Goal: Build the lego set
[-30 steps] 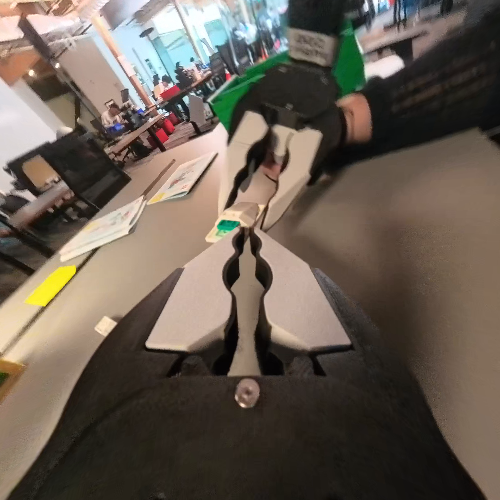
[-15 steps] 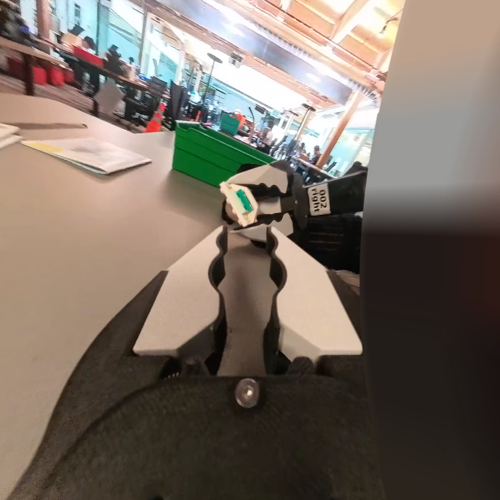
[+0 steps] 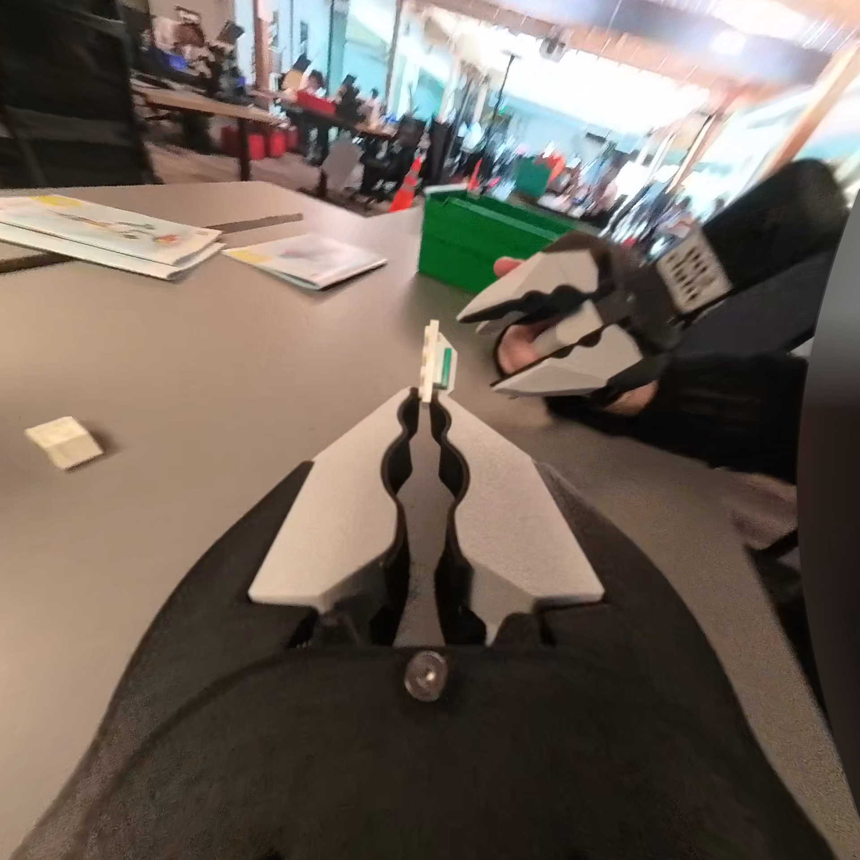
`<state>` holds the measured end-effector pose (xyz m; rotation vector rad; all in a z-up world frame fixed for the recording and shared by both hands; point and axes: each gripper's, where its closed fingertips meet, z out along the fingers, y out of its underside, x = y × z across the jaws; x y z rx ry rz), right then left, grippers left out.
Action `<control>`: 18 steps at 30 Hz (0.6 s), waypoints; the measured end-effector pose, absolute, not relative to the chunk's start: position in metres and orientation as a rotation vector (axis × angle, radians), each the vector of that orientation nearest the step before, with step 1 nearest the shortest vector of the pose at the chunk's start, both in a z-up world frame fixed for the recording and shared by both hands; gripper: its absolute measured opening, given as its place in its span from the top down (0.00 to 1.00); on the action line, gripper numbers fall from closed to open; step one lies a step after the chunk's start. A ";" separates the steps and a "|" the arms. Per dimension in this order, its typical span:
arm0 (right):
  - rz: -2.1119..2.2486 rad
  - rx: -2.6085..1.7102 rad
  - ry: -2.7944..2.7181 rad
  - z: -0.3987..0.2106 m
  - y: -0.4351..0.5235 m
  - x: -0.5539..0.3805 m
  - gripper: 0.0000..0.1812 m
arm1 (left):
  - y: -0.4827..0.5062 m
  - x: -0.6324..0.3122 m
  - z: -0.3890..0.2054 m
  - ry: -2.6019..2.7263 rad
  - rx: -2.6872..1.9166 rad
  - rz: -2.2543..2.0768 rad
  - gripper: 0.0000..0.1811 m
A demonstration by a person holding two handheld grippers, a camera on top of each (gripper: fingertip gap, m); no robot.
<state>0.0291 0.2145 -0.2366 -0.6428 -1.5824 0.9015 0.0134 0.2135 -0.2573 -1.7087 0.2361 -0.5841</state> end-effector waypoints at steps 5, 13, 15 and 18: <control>0.698 -0.777 -1.662 -0.255 0.220 0.015 0.89 | 0.216 0.014 -0.269 0.228 -1.795 -0.507 0.98; 0.618 -0.818 -1.718 -0.266 0.219 0.012 0.89 | 0.220 0.015 -0.278 0.162 -1.876 -0.483 0.98; 0.618 -0.872 -1.720 -0.270 0.221 0.010 0.90 | 0.220 0.015 -0.279 0.166 -1.882 -0.458 0.98; 0.648 -0.928 -1.708 -0.270 0.223 0.010 0.90 | 0.220 0.015 -0.278 0.209 -1.882 -0.433 0.98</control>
